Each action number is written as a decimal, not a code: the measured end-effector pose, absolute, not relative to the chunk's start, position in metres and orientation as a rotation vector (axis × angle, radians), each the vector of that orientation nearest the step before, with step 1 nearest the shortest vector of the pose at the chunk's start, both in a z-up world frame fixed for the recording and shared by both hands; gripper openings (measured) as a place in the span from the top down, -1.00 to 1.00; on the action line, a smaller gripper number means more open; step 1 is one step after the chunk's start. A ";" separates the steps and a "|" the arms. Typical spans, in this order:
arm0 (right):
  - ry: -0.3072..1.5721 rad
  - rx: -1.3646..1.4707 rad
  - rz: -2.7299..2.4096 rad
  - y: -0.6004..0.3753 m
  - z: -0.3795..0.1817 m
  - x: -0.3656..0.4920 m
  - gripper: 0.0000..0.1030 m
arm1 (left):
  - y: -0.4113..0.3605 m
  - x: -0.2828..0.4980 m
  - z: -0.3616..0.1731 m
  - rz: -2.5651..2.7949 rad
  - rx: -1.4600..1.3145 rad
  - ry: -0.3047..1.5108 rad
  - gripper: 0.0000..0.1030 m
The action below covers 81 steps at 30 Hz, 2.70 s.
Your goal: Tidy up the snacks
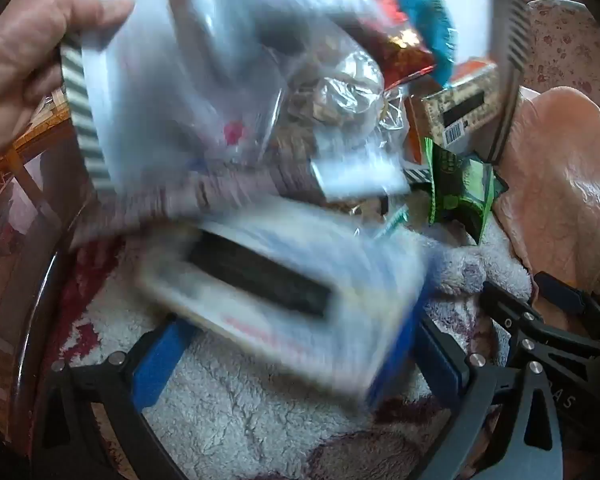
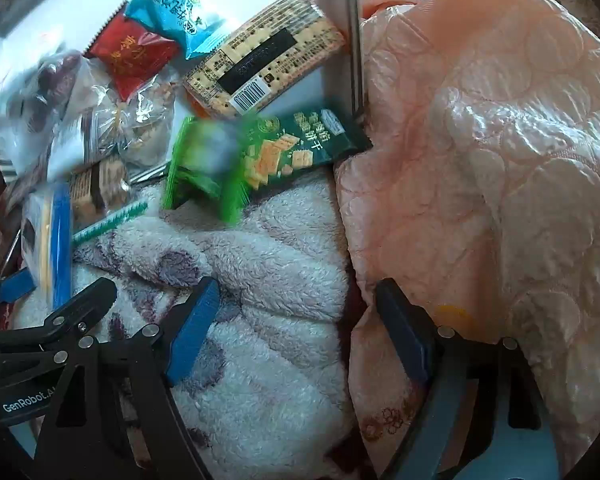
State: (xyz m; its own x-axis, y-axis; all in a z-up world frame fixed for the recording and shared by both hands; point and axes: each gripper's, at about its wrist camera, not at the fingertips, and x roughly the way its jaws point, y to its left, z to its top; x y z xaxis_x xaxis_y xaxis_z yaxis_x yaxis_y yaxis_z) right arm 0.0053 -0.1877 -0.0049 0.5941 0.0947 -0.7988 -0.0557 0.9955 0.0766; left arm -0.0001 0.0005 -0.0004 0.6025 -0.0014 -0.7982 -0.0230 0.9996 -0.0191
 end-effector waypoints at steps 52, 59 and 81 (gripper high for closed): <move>0.932 0.059 0.093 -0.191 -0.005 0.007 -0.59 | 0.004 -0.005 0.001 0.013 -0.026 0.927 -1.00; 1.004 0.037 0.103 -0.188 -0.002 0.005 -0.59 | 0.026 -0.014 0.007 -0.074 -0.050 1.022 -1.00; 1.039 0.085 0.305 -0.172 0.021 -0.038 -0.59 | 0.066 -0.104 0.044 -0.127 -0.136 1.011 -1.00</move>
